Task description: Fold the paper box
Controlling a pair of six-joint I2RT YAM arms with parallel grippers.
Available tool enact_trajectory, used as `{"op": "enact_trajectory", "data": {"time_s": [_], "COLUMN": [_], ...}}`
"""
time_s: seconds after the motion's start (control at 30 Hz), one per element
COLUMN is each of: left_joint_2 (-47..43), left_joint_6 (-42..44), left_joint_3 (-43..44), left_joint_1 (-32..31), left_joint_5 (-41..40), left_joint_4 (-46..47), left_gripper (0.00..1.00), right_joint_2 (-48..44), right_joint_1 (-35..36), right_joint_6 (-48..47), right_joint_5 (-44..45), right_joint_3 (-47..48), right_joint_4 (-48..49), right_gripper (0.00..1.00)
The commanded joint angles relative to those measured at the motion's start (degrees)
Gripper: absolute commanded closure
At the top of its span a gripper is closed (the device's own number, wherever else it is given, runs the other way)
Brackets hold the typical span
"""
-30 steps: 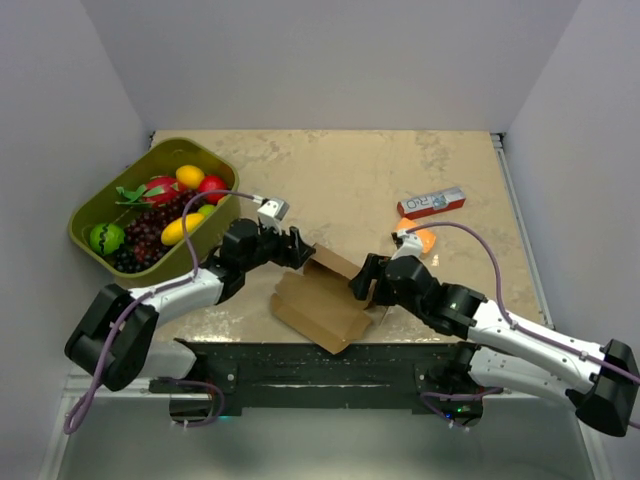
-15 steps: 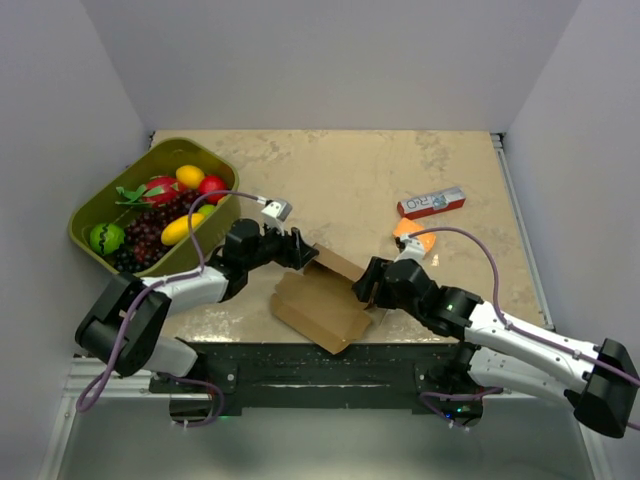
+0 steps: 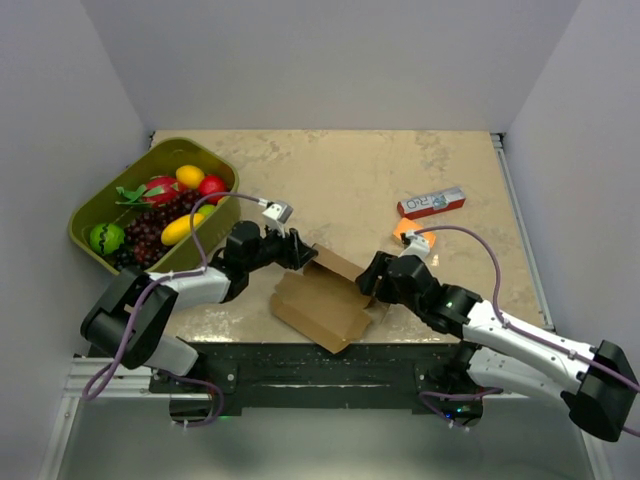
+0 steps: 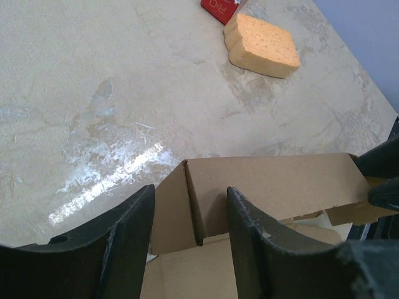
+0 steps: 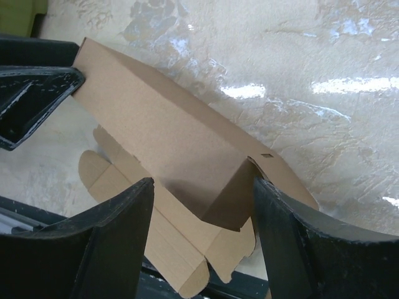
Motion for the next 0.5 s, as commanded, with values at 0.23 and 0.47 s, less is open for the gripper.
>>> {"op": "enact_trajectory", "data": {"time_s": [0.23, 0.47], "left_joint_2": [2.19, 2.19], "left_joint_6": [-0.88, -1.94], "left_joint_3": [-3.24, -5.52], "left_joint_1": [0.45, 0.53], "left_joint_5": [0.30, 0.65], "left_joint_4": [3.06, 4.46], "left_gripper": [0.60, 0.64], "right_joint_2": [3.20, 4.17], "right_joint_1": [-2.51, -2.60], "right_joint_6": [-0.86, -1.83], "right_joint_5": [1.08, 1.25], "right_joint_3": [-2.55, -3.34], "right_joint_4": [4.91, 6.49], "right_gripper": [0.38, 0.43]}}
